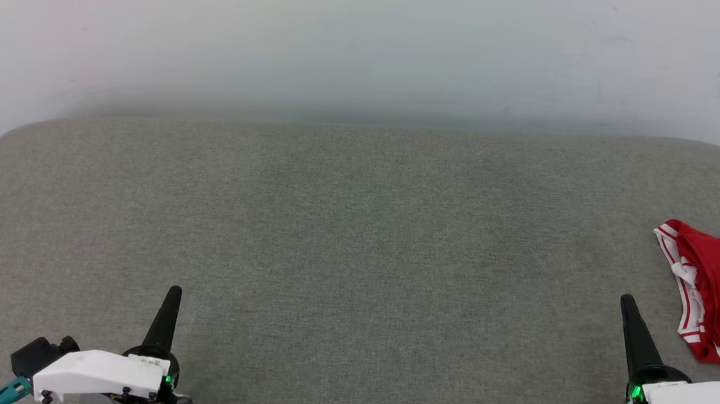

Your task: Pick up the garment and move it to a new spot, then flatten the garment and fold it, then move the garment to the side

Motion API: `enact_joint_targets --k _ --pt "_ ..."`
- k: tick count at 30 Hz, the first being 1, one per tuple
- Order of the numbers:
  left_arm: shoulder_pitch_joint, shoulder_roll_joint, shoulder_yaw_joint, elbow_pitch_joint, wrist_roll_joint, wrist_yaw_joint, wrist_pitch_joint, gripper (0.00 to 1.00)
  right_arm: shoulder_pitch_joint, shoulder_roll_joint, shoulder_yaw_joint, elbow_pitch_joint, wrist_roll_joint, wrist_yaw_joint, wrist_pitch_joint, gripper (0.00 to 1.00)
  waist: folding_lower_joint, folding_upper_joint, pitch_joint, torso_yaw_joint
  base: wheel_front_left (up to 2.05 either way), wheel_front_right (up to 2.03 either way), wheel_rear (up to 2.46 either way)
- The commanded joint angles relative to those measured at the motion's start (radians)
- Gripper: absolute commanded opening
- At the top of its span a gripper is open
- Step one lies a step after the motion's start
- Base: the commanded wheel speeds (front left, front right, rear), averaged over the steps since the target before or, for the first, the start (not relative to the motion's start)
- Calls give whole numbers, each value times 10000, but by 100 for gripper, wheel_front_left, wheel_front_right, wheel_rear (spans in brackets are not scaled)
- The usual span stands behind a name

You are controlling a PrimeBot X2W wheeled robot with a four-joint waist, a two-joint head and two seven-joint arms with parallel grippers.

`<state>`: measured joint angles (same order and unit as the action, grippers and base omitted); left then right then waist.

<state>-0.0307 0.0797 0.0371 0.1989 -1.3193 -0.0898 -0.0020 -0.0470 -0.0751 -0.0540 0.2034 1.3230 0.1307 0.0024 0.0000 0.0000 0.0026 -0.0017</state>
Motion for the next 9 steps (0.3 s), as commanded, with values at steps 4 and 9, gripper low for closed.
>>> enact_joint_targets --k 4,9 --pt "-274 33 88 31 -506 -125 139 0 -254 -42 -55 30 499 1 154 0 0 0 1 2 0 0 0" --pt "-370 25 141 97 -929 -187 252 0 -307 -31 -94 91 914 1 261 0 0 0 1 4 0 0 0"
